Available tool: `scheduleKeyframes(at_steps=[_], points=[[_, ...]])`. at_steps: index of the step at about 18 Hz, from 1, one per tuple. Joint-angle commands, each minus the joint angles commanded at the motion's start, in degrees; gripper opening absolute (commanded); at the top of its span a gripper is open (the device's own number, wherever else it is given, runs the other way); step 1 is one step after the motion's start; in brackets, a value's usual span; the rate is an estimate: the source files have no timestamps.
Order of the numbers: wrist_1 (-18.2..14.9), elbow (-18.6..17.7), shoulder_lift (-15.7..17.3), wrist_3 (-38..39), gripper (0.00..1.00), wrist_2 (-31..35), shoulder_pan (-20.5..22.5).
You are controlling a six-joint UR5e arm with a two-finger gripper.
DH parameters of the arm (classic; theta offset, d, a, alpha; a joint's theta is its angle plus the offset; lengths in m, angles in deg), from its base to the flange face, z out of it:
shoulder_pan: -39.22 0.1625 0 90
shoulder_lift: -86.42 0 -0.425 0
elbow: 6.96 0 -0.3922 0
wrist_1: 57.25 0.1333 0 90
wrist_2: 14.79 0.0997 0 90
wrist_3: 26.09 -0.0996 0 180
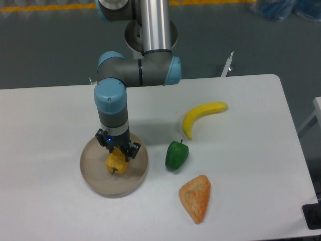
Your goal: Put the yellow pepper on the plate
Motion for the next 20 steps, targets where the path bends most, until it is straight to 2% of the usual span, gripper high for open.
scheduleKeyframes(at_steps=[6,8,9,12,14,17,20], points=[[0.1,1.8,1.6,-0.1,1.00,-0.4,1.2],[0.0,3.1,2.3,-0.2,1.00,-0.2,3.6],[0.0,3.2,3.7,-1.0,1.00,0.0,4.9],[-0.2,2.5,6.1,-8.4,1.00,0.2,11.8],[-0.2,3.6,6.4,-13.3,1.00,0.1,16.7],[-0.1,4.7,6.2,-20.5,1.00,0.3,19.9],[0.0,6.2,5.5,-23.0,1.00,0.3,23.3]])
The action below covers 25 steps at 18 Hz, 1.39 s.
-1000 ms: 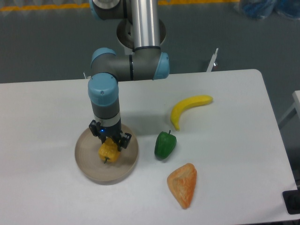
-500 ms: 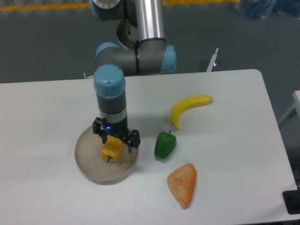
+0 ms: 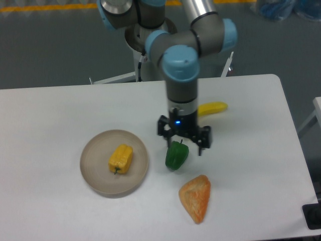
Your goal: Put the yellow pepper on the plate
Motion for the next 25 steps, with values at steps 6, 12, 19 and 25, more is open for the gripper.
scheduleKeyframes(at_steps=[6,12,19,25], points=[[0.1,1.4,-1.1,-9.8,1.00,0.3,2.1],[0.0,2.4,-1.1,-11.3,1.00,1.2,2.0],[0.1,2.9,-1.2,-11.1,1.00,1.3,2.0],[0.2,3.3,-1.4,-10.8,1.00,1.3,2.0]])
